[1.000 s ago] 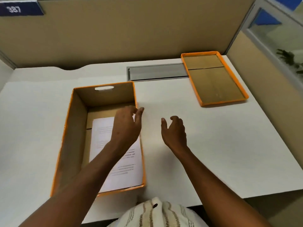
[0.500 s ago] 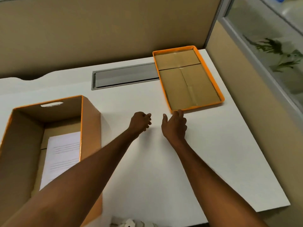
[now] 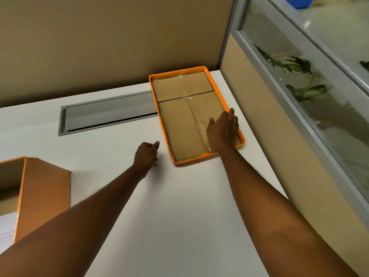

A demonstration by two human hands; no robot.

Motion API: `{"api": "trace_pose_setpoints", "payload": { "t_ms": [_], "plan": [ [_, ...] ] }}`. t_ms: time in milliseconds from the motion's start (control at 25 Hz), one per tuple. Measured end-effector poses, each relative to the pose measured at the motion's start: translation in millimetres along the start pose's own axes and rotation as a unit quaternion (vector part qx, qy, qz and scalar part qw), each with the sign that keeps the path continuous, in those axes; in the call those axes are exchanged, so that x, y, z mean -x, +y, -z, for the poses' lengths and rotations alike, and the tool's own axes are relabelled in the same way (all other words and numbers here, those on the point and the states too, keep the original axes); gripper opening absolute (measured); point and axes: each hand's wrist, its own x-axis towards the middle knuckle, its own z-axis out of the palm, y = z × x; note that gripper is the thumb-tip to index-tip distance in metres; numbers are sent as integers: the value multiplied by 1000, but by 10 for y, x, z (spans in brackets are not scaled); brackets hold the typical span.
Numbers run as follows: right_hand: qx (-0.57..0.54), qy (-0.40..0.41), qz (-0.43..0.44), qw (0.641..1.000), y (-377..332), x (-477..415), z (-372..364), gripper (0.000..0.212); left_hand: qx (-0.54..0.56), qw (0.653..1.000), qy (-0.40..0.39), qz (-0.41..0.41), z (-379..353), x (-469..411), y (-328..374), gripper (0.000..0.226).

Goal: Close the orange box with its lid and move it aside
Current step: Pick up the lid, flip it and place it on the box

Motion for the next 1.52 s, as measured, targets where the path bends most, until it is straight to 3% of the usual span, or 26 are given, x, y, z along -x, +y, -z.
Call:
{"api": "trace_pose_setpoints", "payload": {
  "t_ms": [160, 440, 640, 800, 1040, 1240, 1360, 1520],
  "plan": [
    [19, -19, -28, 999, 24, -478, -51, 56, 36, 999, -5, 2, -118, -178, 190, 28],
    [33, -65, -80, 994, 110, -583, -168, 45, 95, 993, -56, 51, -221, -303, 169, 36],
    [-2, -96, -159, 983, 88, -284, -34, 36, 42, 997, -32, 60, -148, -147, 56, 45],
    [-72, -138, -206, 966, 60, 252, 171, 36, 11, 997, 39, 70, 16, 137, -102, 51],
    [-110, -136, -174, 969, 87, 1134, 557, 33, -43, 997, 62, 23, 420, 781, -363, 39],
    [-113, -118, -125, 979, -190, 1631, 931, 27, -211, 968, 119, -71, 754, 1312, -292, 60],
    [-109, -109, -68, 986, -496, 1928, 1176, 26, -121, 981, 43, -143, 884, 1559, 18, 54],
    [-80, -108, -27, 991, -954, 2466, 1519, 26, 29, 989, -102, -104, 1148, 2006, 376, 43]
  ]
}}
